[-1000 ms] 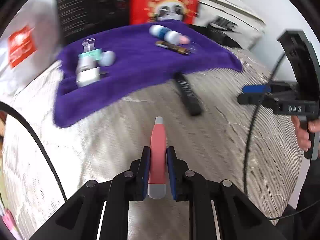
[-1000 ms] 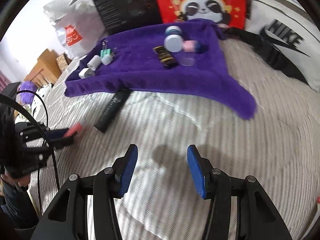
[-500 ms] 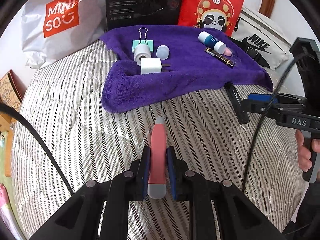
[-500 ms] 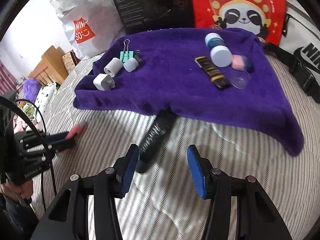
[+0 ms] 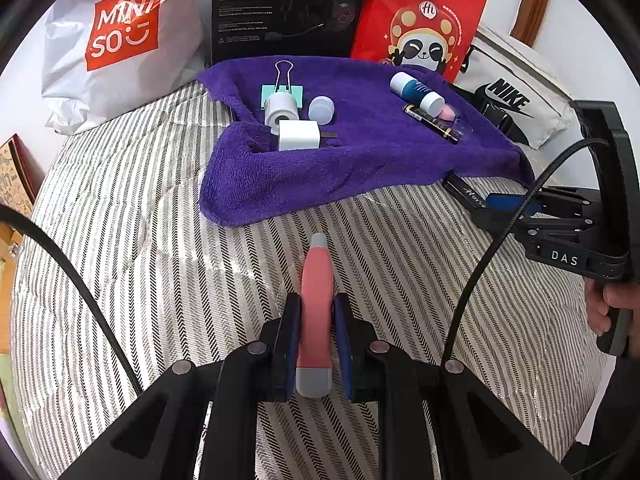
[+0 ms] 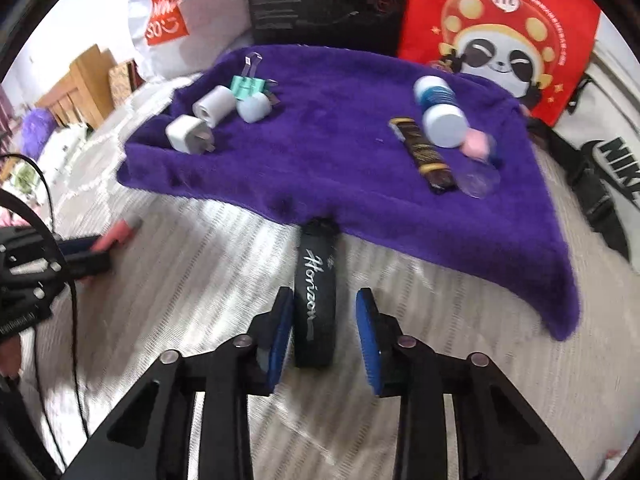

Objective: Organize rigid objects
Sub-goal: 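Grasp the black Horizon case lengthwise with the right gripper, then carry the pink pen and black Horizon case over the towel and lower them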

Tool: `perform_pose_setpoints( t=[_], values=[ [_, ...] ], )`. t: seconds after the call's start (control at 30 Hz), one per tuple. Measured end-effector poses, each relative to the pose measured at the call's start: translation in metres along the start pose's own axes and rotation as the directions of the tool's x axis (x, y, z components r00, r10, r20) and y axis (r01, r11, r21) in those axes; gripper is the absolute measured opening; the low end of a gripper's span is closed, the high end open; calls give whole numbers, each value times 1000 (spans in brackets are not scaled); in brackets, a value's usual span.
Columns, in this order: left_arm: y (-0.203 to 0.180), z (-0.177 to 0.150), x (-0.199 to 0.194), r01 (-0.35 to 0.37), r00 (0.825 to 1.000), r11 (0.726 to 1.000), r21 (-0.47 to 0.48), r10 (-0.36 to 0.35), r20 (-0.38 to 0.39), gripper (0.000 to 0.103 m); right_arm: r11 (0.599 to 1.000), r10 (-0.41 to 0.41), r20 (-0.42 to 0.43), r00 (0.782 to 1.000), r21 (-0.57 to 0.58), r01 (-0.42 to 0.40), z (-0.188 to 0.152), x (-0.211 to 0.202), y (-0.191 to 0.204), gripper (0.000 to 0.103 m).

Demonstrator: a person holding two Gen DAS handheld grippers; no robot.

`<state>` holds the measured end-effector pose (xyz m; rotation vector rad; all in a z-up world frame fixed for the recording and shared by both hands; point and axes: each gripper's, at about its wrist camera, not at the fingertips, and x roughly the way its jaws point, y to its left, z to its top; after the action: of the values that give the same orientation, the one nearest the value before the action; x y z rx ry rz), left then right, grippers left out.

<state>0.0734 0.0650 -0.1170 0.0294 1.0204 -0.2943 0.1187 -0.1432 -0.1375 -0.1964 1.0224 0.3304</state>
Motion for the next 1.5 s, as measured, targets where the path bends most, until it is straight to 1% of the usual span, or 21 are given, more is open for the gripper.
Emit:
perform_pose_setpoints(
  t=[0.13,0.23,0.27,0.33,0.53,0.7,0.87,0.97,1.1,1.17,1.2,1.4,1.5],
  values=[
    [1,0,0,8,1000,1000,-4,-8,3,17,1000,6,7,1000,-15,-6,1,2,1,30],
    [1,0,0,7,1000,1000,-3,-7,3,17,1000,15,24,1000,-26,-15,4,4,4,23],
    [1,0,0,7,1000,1000,-5,-7,3,17,999,19,24,1000,-32,-18,4,4,5,22],
    [1,0,0,3,1000,1000,-5,-3,4,17,999,20,18,1000,-48,-20,4,3,6,22],
    [-1,2,2,-6,1000,1000,-7,6,-1,17,999,28,-3,1000,-39,-28,4,4,5,23],
    [-2,5,5,-11,1000,1000,-23,11,1,17,998,31,5,1000,-53,-31,5,5,5,23],
    [-2,7,4,-2,1000,999,-36,1,-18,17,994,86,12,996,-66,-85,4,2,-2,22],
    [-4,10,-4,5,1000,999,-40,-5,-6,17,990,134,22,991,-55,-133,2,-7,-6,22],
    [-9,20,-17,-7,1000,1000,-26,7,13,17,988,149,52,987,-55,-146,3,-22,-10,22],
    [-12,29,-23,1,1000,1000,-23,-1,29,17,986,163,70,984,-54,-159,6,-31,-14,22],
    [-12,32,-25,5,999,1000,-22,-4,35,17,985,169,101,980,-50,-165,7,-34,-16,22],
    [-18,65,-27,10,998,1000,-6,-9,58,17,988,157,152,976,-37,-153,29,-50,-34,22],
    [-19,84,-26,33,997,999,-2,-33,67,17,989,150,174,973,-34,-147,46,-54,-44,22]
  ],
)
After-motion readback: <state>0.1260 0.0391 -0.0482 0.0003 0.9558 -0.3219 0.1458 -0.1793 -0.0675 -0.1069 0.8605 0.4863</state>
